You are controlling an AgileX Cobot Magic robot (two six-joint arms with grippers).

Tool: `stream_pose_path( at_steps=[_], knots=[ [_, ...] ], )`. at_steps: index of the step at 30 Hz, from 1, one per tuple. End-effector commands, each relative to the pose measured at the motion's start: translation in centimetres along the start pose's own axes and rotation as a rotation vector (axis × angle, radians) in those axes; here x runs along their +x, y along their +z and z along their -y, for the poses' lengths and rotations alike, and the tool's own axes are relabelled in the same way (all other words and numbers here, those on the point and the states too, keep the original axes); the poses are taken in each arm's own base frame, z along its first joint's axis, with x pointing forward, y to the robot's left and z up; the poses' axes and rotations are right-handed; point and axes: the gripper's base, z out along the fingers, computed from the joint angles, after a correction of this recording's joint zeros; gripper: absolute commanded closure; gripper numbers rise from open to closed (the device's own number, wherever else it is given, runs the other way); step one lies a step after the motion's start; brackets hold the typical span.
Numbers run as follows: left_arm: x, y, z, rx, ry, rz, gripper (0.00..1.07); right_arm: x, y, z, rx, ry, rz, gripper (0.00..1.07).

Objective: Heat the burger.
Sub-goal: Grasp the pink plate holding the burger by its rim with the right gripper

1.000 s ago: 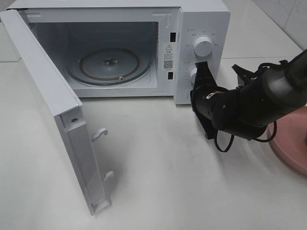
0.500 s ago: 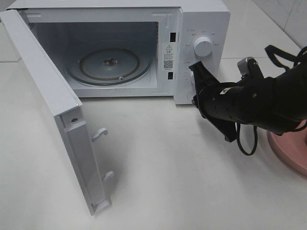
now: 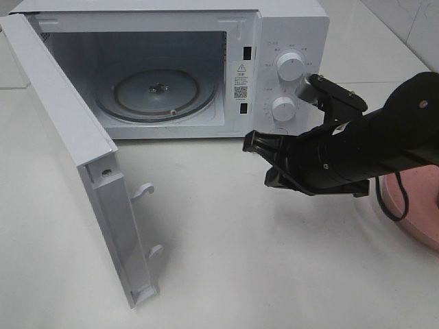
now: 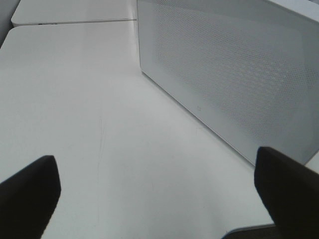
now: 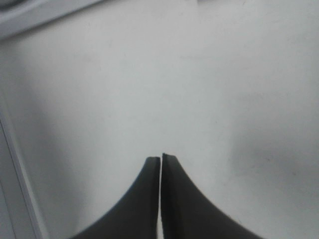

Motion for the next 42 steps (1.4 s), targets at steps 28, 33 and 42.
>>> stream_pose_path(
  at_steps=[28, 33, 42],
  knots=[
    [0.1, -0.2, 0.1, 0.002, -0.008, 0.021, 0.09, -5.1, -7.3, 4.5, 0.321, -0.534, -0.417, 0.42],
    [0.1, -0.2, 0.1, 0.002, -0.008, 0.021, 0.09, -5.9, -7.6, 5.9, 0.419, -0.535, -0.404, 0.08],
    [0.1, -0.2, 0.1, 0.002, -0.008, 0.021, 0.09, -6.5, -5.5, 7.6, 0.458, -0.478, -0.421, 0.1]
  ],
)
